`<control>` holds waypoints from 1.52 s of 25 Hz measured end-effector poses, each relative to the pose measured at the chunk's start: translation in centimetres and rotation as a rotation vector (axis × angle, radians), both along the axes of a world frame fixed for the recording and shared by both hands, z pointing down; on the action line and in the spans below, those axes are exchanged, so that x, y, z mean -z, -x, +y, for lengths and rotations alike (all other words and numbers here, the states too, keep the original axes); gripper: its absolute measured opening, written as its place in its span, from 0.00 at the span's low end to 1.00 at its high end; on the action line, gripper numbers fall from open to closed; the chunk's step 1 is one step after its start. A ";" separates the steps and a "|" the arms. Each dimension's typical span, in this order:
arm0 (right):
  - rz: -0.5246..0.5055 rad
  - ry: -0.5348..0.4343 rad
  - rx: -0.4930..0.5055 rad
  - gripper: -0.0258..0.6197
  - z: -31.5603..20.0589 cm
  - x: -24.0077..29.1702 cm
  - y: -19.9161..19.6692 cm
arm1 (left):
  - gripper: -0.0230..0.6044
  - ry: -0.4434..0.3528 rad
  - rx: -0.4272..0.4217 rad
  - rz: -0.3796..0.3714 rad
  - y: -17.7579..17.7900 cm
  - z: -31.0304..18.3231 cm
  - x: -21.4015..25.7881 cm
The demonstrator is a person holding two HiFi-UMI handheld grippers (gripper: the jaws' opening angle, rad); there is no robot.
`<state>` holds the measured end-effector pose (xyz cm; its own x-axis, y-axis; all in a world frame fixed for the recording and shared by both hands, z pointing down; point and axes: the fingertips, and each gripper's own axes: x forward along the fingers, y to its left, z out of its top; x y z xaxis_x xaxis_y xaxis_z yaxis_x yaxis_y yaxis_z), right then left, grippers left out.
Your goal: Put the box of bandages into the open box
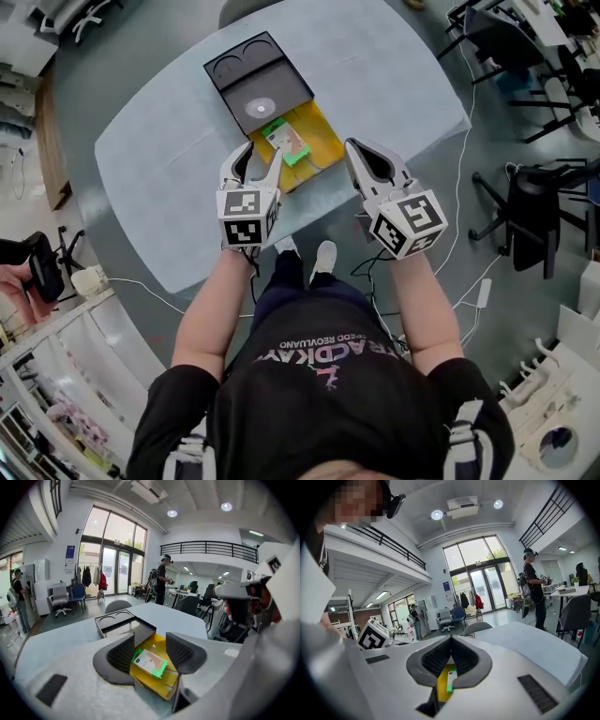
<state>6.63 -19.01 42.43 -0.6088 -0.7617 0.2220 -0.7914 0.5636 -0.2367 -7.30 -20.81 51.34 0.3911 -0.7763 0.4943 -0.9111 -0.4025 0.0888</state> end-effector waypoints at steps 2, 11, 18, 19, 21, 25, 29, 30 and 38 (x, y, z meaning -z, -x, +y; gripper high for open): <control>0.000 -0.022 0.016 0.06 0.9 1.1 0.2 | 0.36 -0.049 0.004 0.010 0.0 1.0 2.4; 0.003 -0.116 0.081 0.06 5.1 6.0 0.7 | 0.09 -0.228 0.021 0.077 -0.5 6.9 11.7; -0.013 -0.200 0.131 0.06 9.0 10.4 -0.4 | 0.08 -0.325 -0.014 0.112 -2.9 12.1 16.5; -0.015 -0.211 0.140 0.06 9.6 10.9 -0.6 | 0.07 -0.337 -0.018 0.116 -3.2 12.9 17.0; -0.018 -0.231 0.161 0.06 10.8 11.9 -0.8 | 0.07 -0.353 -0.024 0.119 -3.9 14.4 17.6; -0.021 -0.253 0.200 0.06 13.5 13.2 -0.9 | 0.07 -0.349 -0.036 0.121 -5.1 17.4 17.9; -0.016 -0.252 0.232 0.06 15.2 13.3 -0.3 | 0.07 -0.334 -0.040 0.133 -5.5 19.3 17.6; -0.015 -0.249 0.236 0.06 15.5 13.1 -0.1 | 0.07 -0.331 -0.043 0.135 -5.5 19.6 17.5; 0.002 -0.220 0.230 0.06 16.6 12.0 1.4 | 0.07 -0.320 -0.076 0.164 -5.1 20.7 16.9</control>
